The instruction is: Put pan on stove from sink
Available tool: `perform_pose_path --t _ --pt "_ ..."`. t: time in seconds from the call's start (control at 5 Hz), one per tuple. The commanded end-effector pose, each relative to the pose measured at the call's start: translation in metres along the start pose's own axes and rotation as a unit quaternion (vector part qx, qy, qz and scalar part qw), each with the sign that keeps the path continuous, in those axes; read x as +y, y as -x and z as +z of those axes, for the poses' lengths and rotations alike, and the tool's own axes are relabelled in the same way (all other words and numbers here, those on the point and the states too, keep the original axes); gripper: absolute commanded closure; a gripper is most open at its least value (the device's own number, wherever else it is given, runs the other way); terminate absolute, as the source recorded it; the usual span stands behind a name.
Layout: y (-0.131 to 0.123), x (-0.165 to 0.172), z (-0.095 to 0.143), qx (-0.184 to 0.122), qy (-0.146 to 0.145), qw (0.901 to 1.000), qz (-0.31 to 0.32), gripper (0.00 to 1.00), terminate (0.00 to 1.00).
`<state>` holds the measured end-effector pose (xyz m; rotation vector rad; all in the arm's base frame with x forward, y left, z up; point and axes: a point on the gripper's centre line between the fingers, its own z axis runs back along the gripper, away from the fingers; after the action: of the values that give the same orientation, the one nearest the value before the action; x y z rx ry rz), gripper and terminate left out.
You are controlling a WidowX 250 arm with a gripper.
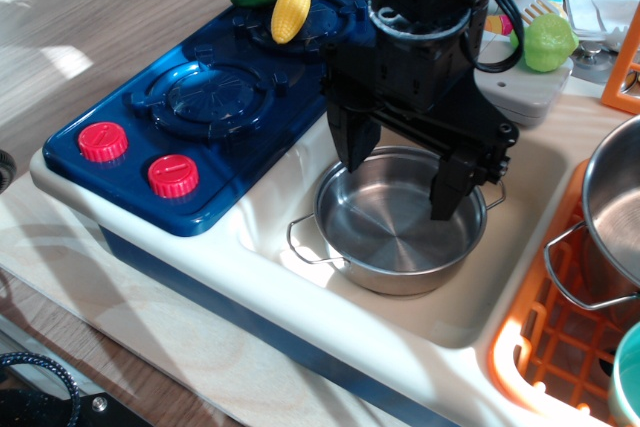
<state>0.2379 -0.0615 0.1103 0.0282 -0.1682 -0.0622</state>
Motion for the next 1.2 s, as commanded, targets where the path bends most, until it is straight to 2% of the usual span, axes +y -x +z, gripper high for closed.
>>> perform_pose_path --t 0.0,0.2,0.4,0.6,0.8,1.0 --pt "0.0 0.0 0.0 0.0 0.0 1.0 0.0 0.0 0.0" --pt "-0.001 0.004 -0.008 0.0 0.015 0.9977 -0.067 0.0 0.0" --pt "-0.004 0.003 -0.011 -0.005 0.013 0.992 -0.126 0.0 0.0" --pt "-0.007 0.0 -0.013 -0.019 0.03 0.9868 -0.158 0.0 0.0" --pt "-0.005 -0.01 -0.019 -0.025 0.031 0.9866 -0.158 0.0 0.0" --pt "-0.005 -0.017 -0.014 -0.026 0.037 0.987 -0.155 0.0 0.0"
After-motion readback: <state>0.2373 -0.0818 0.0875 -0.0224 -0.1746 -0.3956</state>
